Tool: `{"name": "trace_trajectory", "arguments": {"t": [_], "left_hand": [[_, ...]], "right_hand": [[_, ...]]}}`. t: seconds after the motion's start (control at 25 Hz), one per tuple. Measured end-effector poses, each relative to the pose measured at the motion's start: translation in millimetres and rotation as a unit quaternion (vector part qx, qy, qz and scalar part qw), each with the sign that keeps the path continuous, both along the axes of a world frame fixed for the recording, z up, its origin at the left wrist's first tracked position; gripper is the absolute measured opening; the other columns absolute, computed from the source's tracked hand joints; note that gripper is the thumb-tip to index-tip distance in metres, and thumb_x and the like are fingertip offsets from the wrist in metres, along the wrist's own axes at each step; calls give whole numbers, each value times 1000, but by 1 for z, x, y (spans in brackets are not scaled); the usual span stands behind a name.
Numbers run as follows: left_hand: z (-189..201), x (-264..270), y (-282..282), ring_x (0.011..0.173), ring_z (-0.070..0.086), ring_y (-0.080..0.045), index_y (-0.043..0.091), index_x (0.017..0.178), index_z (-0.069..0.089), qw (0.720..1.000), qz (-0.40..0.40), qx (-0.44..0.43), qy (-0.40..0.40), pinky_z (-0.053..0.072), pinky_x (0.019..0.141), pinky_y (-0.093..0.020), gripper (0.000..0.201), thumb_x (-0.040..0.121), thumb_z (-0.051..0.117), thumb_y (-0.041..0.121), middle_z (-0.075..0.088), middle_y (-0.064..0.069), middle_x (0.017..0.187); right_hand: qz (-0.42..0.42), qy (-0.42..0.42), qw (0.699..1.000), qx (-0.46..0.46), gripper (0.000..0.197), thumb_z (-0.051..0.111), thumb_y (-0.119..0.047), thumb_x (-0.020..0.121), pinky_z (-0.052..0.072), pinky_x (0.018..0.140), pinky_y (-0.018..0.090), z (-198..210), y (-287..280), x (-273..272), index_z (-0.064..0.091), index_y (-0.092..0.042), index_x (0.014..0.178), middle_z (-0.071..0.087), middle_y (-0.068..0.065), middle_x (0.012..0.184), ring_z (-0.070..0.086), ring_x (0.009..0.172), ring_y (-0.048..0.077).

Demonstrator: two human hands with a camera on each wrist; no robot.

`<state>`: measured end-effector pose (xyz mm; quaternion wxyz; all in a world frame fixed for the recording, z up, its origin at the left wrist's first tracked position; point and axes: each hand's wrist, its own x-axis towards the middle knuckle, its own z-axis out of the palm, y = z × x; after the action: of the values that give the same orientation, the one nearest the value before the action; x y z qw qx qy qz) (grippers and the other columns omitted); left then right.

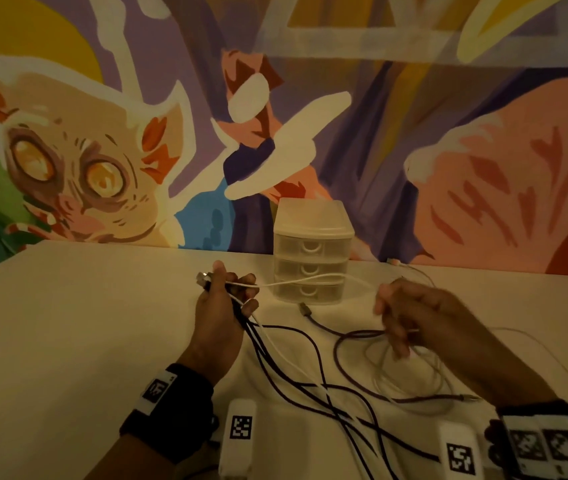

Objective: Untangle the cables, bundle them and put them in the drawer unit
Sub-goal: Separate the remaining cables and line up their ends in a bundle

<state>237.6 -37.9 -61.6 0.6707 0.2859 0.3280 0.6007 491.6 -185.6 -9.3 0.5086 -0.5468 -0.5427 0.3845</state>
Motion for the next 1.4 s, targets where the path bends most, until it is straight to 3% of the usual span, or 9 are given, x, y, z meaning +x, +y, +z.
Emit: {"name": "trace_trajectory", "arguments": {"t": [0.08, 0.16, 0.32, 0.48, 0.76, 0.84, 1.04, 1.16, 1.4], "left_hand": [[-2, -1, 1, 91, 79, -24, 13, 92, 55, 999, -25, -11, -42, 62, 67, -31, 37, 110, 51, 45, 74, -9, 88], [-1, 0, -1, 84, 78, -23, 12, 90, 54, 996, -61, 7, -71, 66, 74, -36, 33, 110, 54, 39, 65, -5, 76], [10, 3, -16, 51, 28, -7, 22, 87, 51, 980, -145, 89, 98, 26, 45, -21, 28, 98, 65, 44, 37, 3, 70], [19, 14, -42, 49, 30, -8, 17, 83, 60, 871, -247, 155, 396, 27, 46, -23, 48, 89, 69, 64, 40, 5, 61], [25, 4, -48, 53, 30, -10, 24, 72, 73, 813, -342, 193, 430, 26, 49, -25, 34, 101, 70, 41, 39, 1, 63], [24, 5, -47, 54, 29, -12, 20, 75, 65, 822, -332, 186, 423, 25, 49, -27, 32, 105, 62, 31, 43, 3, 63], [25, -15, -11, 49, 24, -7, 19, 87, 58, 971, -103, 111, 184, 20, 41, -21, 28, 112, 48, 27, 56, 5, 70], [17, -6, -17, 48, 24, -7, 17, 92, 67, 952, -111, 143, 245, 20, 45, -24, 26, 111, 55, 30, 67, -2, 79], [8, 13, -34, 47, 27, -11, 20, 78, 78, 871, -251, 160, 391, 25, 45, -25, 43, 99, 65, 55, 38, 2, 54]], "right_hand": [[29, -145, 988, -34, 34, 59, -45, 101, 43, 56, 20, -16, 3, -11, 77, -22, 84, 59, 0, 61, 50, 54, 6], [48, -211, 975, -45, 34, 61, -48, 99, 39, 57, 11, -27, 6, -17, 78, -23, 85, 64, -10, 62, 52, 56, -2], [19, -101, 994, -43, 35, 61, -41, 103, 34, 50, 16, -41, 15, -13, 78, -14, 87, 45, -10, 57, 38, 50, 4], [18, 49, 998, -43, 37, 61, -41, 103, 23, 45, 23, -49, 19, -24, 76, -8, 93, 35, -3, 60, 27, 49, 9], [18, 70, 995, -63, 38, 63, -47, 102, 26, 44, 23, -50, 20, -31, 77, -13, 91, 40, 0, 64, 34, 51, 11], [29, 44, 997, -62, 40, 63, -48, 102, 33, 47, 24, -51, 20, -32, 76, -14, 88, 45, 2, 64, 41, 51, 12], [-12, -33, 998, -51, 38, 61, -46, 101, 42, 52, 22, -39, 15, -7, 78, -16, 86, 48, -1, 61, 46, 53, 12], [2, 16, 1000, -23, 29, 57, -29, 108, 36, 48, 18, -42, 19, -9, 79, -15, 94, 43, 3, 67, 39, 54, 10], [96, -20, 994, -51, 28, 57, -28, 109, 35, 44, 18, -54, 21, -36, 75, -7, 102, 49, 7, 63, 40, 43, 9]]}}
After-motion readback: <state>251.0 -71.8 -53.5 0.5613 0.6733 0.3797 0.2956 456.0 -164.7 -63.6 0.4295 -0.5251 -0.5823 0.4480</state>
